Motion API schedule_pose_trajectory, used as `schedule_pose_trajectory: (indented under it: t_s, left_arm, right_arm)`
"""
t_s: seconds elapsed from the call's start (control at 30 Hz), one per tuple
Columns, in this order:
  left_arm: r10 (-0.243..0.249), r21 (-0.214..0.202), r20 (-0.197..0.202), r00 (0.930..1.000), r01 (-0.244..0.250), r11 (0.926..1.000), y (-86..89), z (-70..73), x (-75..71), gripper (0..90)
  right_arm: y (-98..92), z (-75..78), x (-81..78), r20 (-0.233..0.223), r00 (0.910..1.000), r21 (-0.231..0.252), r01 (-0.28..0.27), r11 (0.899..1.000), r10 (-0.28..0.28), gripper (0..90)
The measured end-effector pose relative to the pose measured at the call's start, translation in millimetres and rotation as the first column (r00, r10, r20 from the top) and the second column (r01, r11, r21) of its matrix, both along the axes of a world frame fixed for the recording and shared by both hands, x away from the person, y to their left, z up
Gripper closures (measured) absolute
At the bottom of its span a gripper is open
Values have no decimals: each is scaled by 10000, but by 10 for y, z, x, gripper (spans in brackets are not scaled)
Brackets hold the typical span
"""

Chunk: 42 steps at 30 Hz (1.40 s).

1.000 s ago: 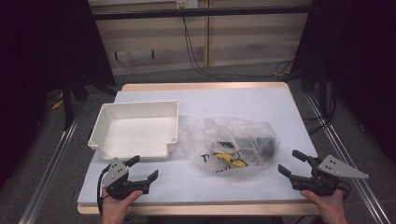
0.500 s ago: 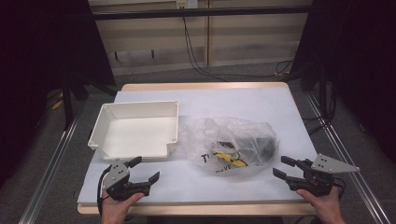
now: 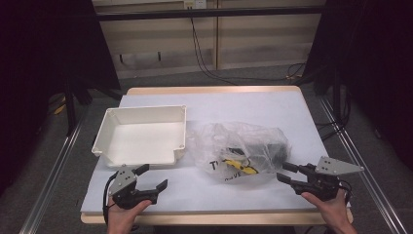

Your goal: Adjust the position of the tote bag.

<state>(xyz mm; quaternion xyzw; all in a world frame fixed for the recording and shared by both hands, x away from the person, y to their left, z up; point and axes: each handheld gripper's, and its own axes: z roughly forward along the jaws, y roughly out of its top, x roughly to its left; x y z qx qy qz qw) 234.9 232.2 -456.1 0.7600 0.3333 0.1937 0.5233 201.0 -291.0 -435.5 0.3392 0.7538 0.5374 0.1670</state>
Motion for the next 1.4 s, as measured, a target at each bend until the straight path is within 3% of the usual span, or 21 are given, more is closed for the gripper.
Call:
schedule_pose_trajectory:
  t_s: [0.3, 0.47, 0.53, 1.07, 1.17, 1.4]
  left_arm:
    - [88, -132, 34, 10000, -88, 9999, 20, 15, 22, 148]
    - [1, 8, -44, 10000, -1, 10000, -3, 5, 50, 148]
    - [-40, 3, -4, 10000, 40, 10000, -6, 4, 41, 148]
    - [26, -50, 37, 10000, -26, 10000, 22, 14, 20, 146]
    - [3, -5, 61, 10000, -3, 10000, 28, 17, 18, 145]
    - [-10, -92, 46, 10000, 11, 10000, 33, 16, 19, 143]
  right_arm:
    - [129, 92, 75, 98, 9986, 27, -521, 9986, 521, 564]
    - [199, 132, 143, 106, 9963, 99, -851, 9963, 850, 575]
    - [280, 163, 202, -11, 9949, -142, -1014, 9947, 1014, 576]
    - [595, 298, 477, 107, 9799, -106, -1989, 9800, 1990, 608]
    - [661, 311, 558, 0, 9723, -161, -2336, 9722, 2336, 606]
    - [768, 328, 704, -84, 9687, -235, -2482, 9684, 2481, 605]
